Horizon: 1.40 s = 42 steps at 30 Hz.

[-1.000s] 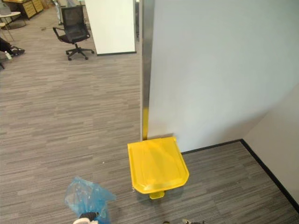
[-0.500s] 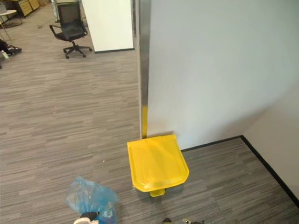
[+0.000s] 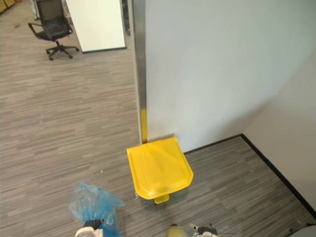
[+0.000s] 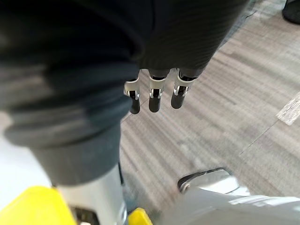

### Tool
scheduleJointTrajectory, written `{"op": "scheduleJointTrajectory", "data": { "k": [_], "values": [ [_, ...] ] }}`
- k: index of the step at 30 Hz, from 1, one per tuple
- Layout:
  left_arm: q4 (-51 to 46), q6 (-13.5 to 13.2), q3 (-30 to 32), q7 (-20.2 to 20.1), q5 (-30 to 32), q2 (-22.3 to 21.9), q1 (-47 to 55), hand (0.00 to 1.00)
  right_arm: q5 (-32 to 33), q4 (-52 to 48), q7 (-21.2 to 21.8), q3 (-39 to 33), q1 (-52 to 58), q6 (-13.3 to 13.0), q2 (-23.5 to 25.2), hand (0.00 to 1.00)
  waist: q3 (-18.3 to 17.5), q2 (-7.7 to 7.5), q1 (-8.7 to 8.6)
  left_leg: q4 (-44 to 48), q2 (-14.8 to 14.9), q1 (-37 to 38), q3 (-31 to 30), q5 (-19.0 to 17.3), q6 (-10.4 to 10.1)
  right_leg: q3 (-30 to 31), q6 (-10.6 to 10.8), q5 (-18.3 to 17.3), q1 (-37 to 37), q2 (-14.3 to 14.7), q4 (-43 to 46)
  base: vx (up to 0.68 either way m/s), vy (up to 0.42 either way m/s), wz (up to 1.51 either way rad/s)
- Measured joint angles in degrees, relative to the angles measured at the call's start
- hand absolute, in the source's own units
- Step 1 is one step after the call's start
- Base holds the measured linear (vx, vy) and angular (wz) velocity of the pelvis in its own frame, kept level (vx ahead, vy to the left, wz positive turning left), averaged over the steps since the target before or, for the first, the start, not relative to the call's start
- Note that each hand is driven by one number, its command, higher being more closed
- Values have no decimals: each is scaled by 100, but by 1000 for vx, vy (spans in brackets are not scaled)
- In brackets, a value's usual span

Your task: Gather rubbish on tea table into small bin, then transfer packed bag to large trash can.

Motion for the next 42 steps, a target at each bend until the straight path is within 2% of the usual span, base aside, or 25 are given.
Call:
{"op": "scheduleJointTrajectory", "data": {
  "k": [2,3,4,5,6,7,8,11,13,15,20,23,26,28,31,35,39,42],
  "values": [
    [5,0,-17,-4,94,24,-74,100,-2,-3,-31,16,-23,-3,37,0,49,-29,44,216,99,31,1,-175,-53,-238,-164,152,-276,130,-589,65,-11,4],
    [13,0,-10,-4,112,71,-160,100,-2,-2,-49,15,-36,-1,83,0,115,-129,86,449,131,-9,-9,-346,-104,-326,-140,273,-349,225,-1167,154,-102,20],
    [33,1,9,-3,114,72,-257,100,-2,2,-80,-4,-15,6,108,0,151,-161,107,788,164,-118,-102,-577,-202,-426,-148,268,-210,248,-1249,196,-135,26],
    [35,0,16,-5,113,70,-304,100,-2,1,-96,-46,-4,5,143,0,157,-213,126,925,151,-179,-136,-658,-258,-358,-50,146,-69,252,-1348,287,-198,30],
    [46,0,113,-5,149,-30,-545,100,0,-19,-135,-209,-91,0,150,0,366,-109,221,1268,259,-252,-166,-772,-434,-315,152,141,-33,288,-1268,201,-138,24],
    [44,-1,138,-6,164,-87,-597,100,1,-52,-145,-272,-115,-2,143,0,419,-63,216,1347,277,-308,-182,-766,-447,-347,210,42,-55,290,-1179,190,-136,52],
    [30,-8,210,-12,215,-290,-773,100,1,-220,-170,-460,-122,-4,172,0,511,-2,191,1500,287,-471,-261,-733,-477,-353,170,-189,-152,289,-901,142,-94,72],
    [30,-9,204,-24,330,-468,-773,100,22,-236,-195,-724,-63,-7,277,0,481,-76,177,1614,301,-463,-323,-747,-452,-306,-17,-638,-247,209,-215,220,-122,76],
    [26,-12,208,-23,333,-465,-791,100,21,-229,-193,-770,-45,-6,279,0,473,-86,193,1658,331,-473,-354,-757,-442,-392,-92,-673,-231,175,-124,137,-63,29],
    [27,-2,323,-25,334,-444,-790,100,24,-227,-192,-785,-52,-3,279,0,456,-67,247,1653,435,-477,-334,-759,-443,-519,-270,-618,-190,194,-126,147,-46,10],
    [25,-3,325,-30,335,-447,-785,100,22,-226,-187,-740,-54,-3,296,0,375,-106,255,1630,513,-462,-268,-757,-449,-589,-350,-562,-109,186,-237,64,1,3],
    [25,-1,313,-28,333,-482,-725,100,24,-261,-180,-538,-41,-5,284,0,187,-90,251,1472,478,-471,-332,-753,-456,-614,-352,-499,-107,172,-350,-65,25,13],
    [2,-2,291,-21,327,-502,-647,100,23,-469,-162,-257,13,-8,286,0,13,-1,235,1208,446,-472,-441,-724,-510,-700,-362,-480,-109,160,-519,-69,0,20],
    [-143,-5,98,-10,318,-482,-554,100,29,-710,-145,199,-47,-22,342,0,-73,90,244,980,422,-485,-576,-689,-576,-759,-322,-433,-142,153,-612,-103,-21,17],
    [-400,-10,-172,2,297,-415,-498,100,74,-1166,-150,805,-124,-135,603,0,-204,128,283,932,428,-723,-721,-613,-688,-840,-337,-397,-307,149,-647,-93,-64,20],
    [-939,-50,-537,110,116,-356,-387,100,139,-1866,-241,1283,-470,-250,606,0,-176,173,310,1194,437,-1181,-758,-419,-668,-982,-363,-360,-468,84,-714,-51,-78,26],
    [-1652,-108,-831,243,-83,-349,-278,100,146,-2353,-406,1424,-1054,-297,453,0,-95,197,350,1508,486,-1467,-728,-357,-623,-1087,-391,-281,-502,69,-713,-41,-70,19],
    [-2397,-229,-1153,250,-320,-337,-275,100,265,-2696,-555,1495,-1645,-313,308,0,119,199,385,1654,497,-1610,-705,-356,-622,-1096,-439,-217,-569,71,-707,-66,-44,3]
  ]
}}
